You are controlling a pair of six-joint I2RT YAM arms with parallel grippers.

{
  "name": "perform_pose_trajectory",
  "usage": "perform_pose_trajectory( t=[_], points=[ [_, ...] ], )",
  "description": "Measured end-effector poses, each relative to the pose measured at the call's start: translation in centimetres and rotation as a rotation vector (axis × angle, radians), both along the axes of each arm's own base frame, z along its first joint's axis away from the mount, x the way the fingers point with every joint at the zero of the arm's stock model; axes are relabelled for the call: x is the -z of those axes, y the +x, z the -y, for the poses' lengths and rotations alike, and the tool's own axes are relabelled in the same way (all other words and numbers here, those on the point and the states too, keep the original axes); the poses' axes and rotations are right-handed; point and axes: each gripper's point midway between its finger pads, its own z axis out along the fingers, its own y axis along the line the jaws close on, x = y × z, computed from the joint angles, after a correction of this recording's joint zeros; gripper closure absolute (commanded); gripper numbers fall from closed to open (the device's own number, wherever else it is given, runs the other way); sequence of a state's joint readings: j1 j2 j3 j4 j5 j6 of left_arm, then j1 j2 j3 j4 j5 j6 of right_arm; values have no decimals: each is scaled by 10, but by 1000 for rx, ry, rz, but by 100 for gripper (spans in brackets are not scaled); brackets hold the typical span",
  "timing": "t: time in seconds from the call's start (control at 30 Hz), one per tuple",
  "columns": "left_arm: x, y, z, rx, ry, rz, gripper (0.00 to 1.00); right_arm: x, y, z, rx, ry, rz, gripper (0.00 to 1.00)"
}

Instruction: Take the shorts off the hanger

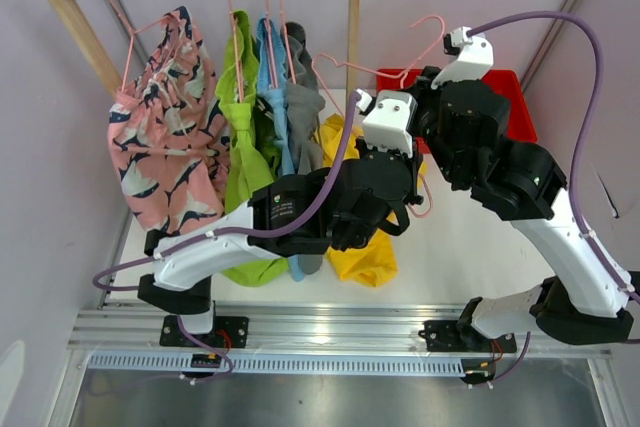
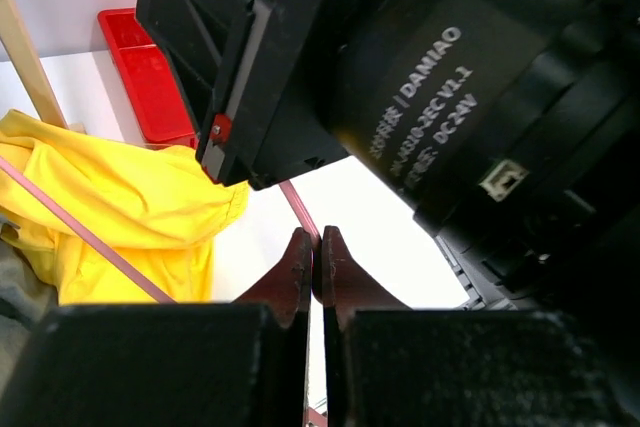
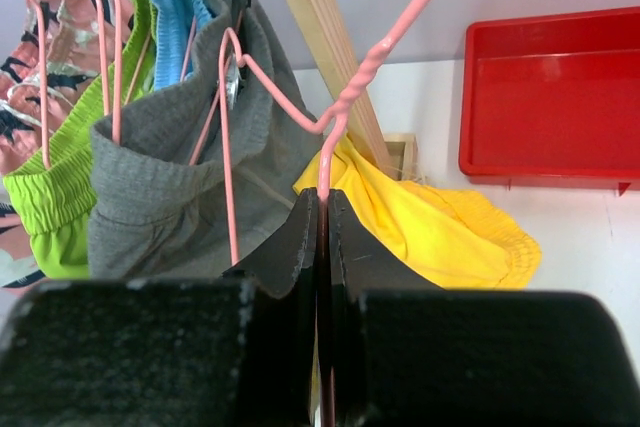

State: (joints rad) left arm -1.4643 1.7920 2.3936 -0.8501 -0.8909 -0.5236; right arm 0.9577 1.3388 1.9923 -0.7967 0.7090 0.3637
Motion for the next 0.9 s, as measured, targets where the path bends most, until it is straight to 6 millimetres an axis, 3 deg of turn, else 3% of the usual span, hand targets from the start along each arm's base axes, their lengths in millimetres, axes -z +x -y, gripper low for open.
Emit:
perform_pose_trajectory(
  t=[0.17,0.2,0.23,0.4,0.57,0.73,0.9],
  points=[
    [1,-2,3,11,0,-1,100,-4,-3,7,20,15,15,99],
    [2,-3,3,15,1,-2,100,-4,-4,8,22,15,16,86],
    [3,-3,4,20,2,-4,100,-4,-5,9,25,17,18,57],
    [17,-1,1,28,46,-12,100,-15,-14,10,-2,49,50,3],
    [25,-3,-7,50,73,-15,100,-32,-22,24,6,94,100,1],
    [17,-10,-22,101,56,-4,100,-46,-28,41,26,122,142,1],
    [2,-20,-67,141,-3,20,100,-56,-39,71,75,137,177,1]
  ],
)
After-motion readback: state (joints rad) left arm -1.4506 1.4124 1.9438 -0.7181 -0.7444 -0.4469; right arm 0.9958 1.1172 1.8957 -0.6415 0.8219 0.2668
